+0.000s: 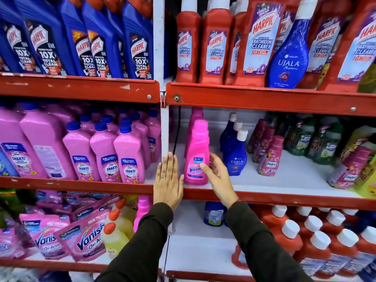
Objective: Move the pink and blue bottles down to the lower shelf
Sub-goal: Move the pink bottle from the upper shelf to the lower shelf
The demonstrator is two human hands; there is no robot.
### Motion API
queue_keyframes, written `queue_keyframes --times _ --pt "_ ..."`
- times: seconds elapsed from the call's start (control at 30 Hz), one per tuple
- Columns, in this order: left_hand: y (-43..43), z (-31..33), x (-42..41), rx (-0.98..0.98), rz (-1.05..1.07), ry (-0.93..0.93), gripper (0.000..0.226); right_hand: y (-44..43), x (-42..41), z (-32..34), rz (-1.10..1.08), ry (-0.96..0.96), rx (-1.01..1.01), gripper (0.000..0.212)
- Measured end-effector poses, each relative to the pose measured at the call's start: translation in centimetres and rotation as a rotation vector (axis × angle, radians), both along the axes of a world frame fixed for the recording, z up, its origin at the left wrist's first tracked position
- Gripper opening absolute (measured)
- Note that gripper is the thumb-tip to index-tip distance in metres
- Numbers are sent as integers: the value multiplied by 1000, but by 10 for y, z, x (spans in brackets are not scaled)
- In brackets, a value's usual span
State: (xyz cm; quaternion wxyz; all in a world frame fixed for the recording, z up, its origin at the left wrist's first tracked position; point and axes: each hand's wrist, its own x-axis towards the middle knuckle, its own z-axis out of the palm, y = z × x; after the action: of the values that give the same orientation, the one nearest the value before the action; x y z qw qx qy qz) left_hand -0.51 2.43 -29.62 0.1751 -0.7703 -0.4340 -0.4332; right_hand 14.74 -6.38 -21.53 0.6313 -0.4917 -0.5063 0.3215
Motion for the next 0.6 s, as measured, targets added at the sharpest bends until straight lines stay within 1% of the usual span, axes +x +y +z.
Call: queue_keyframes --times 0.3,0.6 --pt "3 -3 1 22 15 16 79 6 5 -16 0 35 -50 47" --pt "3 -2 2 30 44 26 78 7 5 -18 38 29 -61 49"
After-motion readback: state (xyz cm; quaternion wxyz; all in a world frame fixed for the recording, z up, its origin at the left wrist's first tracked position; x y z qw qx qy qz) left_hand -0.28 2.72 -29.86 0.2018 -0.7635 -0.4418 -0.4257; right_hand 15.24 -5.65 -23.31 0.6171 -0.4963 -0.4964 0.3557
